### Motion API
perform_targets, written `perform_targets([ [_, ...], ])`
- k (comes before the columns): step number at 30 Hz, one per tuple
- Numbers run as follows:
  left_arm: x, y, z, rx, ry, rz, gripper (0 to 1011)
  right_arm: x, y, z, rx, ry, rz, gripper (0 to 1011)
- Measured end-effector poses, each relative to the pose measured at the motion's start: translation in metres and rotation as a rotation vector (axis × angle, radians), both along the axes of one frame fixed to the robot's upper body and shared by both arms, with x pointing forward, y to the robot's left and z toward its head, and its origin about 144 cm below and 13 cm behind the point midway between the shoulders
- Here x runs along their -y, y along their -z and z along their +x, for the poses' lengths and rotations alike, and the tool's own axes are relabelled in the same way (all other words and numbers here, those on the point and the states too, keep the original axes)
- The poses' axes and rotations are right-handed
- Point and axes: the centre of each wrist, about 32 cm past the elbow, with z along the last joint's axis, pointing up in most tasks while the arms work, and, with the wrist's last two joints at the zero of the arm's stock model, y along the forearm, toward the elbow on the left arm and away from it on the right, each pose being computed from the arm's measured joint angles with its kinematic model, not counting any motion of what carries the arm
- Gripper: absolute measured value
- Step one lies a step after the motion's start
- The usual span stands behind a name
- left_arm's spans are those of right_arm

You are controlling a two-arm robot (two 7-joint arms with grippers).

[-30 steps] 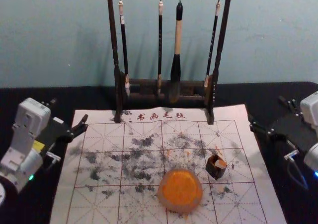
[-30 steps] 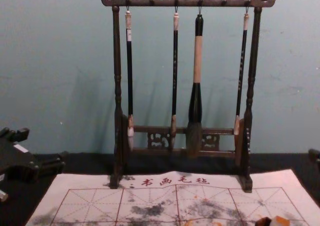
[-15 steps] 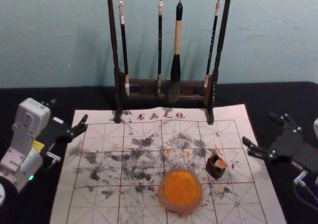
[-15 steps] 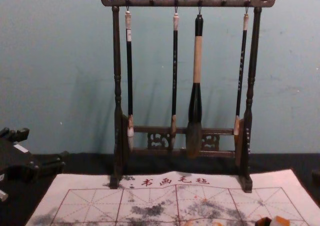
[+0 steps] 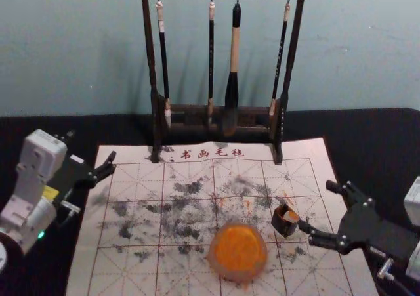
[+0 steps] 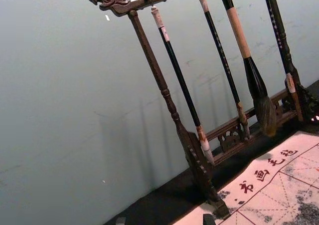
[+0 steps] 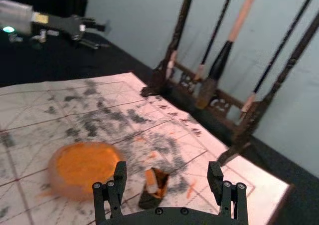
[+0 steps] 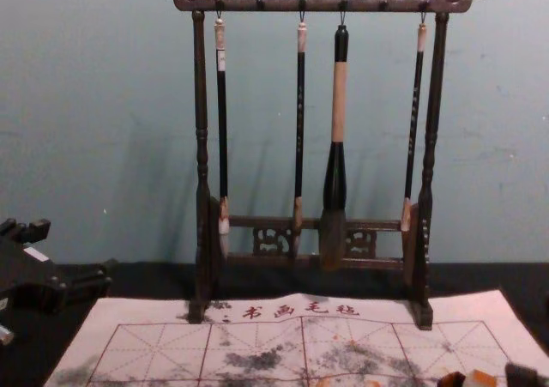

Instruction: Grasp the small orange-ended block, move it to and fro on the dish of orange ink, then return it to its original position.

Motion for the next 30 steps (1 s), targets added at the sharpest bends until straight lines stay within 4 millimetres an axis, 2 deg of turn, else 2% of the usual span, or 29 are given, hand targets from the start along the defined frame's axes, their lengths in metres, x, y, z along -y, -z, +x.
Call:
perform_targets([
  [10,0.000,0.000,0.000,0.000,0.000,0.000,1001,-0.002,0.012,0.006,-0.032,-0.056,-0.039,1003],
  [30,0.000,0.000,0.000,0.000,0.000,0.000,1001,-0.012,0.024,0.027,-0.074,-0.063,-0.060,1003],
])
